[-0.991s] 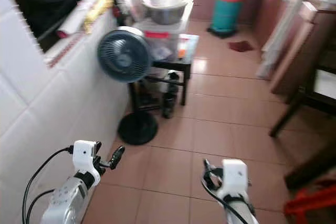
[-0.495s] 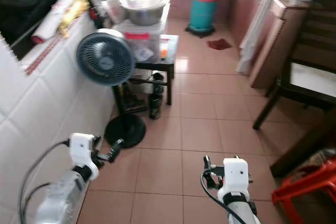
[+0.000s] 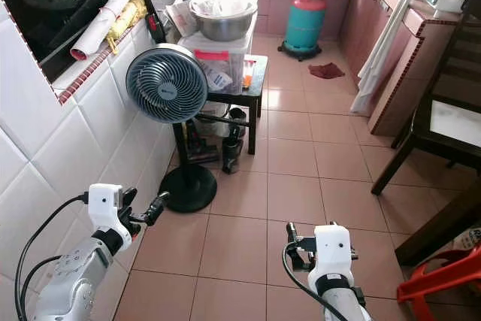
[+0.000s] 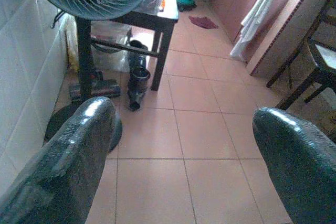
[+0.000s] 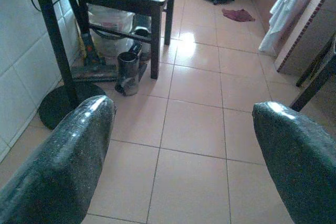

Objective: Setting the table

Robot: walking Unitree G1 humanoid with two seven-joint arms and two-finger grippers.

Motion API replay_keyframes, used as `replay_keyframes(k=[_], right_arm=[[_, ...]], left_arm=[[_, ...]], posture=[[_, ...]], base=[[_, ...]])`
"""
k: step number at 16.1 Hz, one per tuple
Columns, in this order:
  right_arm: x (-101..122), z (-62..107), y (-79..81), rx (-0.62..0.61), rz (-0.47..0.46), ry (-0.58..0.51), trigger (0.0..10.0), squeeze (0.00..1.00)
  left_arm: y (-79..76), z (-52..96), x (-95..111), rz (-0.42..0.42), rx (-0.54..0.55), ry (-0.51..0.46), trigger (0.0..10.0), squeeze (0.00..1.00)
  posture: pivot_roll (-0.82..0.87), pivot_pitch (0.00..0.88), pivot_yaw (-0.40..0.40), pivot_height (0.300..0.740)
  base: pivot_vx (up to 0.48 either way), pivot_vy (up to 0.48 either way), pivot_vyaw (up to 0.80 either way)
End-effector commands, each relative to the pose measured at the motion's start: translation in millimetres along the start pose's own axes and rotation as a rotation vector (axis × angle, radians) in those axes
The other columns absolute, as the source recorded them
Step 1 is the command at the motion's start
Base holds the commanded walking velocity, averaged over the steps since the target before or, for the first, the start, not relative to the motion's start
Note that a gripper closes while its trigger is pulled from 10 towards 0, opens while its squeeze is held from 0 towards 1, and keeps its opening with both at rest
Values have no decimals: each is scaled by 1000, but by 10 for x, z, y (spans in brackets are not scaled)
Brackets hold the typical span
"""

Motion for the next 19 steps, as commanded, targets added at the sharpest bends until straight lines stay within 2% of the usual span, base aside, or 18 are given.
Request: replay_keyframes(k=[1,2,3,6,11,19], right_arm=[[50,47,-19,-5,5,-12,10000,0],[39,63,-5,-13,-4,-6,10000,0],[23,60,1,-16,-6,2,10000,0],[69,-50,64,5,-1,-14,10000,0],[115,-74,98,6,-6,-25,10000,0],[99,-29,52,-11,-4,-24,10000,0]], left_arm=[[-67,94,-92,-46,-9,25,10000,0],[-118,145,-235,-55,9,34,10000,0],[-125,146,-255,-56,16,28,10000,0],[-145,35,-105,-46,-14,-14,10000,0],[-126,36,-87,-62,-31,-17,10000,0],[-118,-16,-54,-55,-67,-15,10000,0]], posture=[[35,0,37,740],[40,0,37,740],[40,0,37,740],[67,0,36,740],[61,0,47,740],[42,0,56,740]], base=[[0,0,0],[0,0,0],[0,0,0],[0,0,-769],[0,0,-776],[369,0,-781]])
Point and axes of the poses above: a point about 5 cm out from each wrist's last joint towards the gripper, its own z axis pointing back from the gripper into the wrist, its own x axis along the axis of the wrist's last joint, y = z × x, the point moved 5 cm from there along -z, pointing out of the wrist towards the gripper, and after that the axes turned 1 degree about z, right-handed, at the moved point
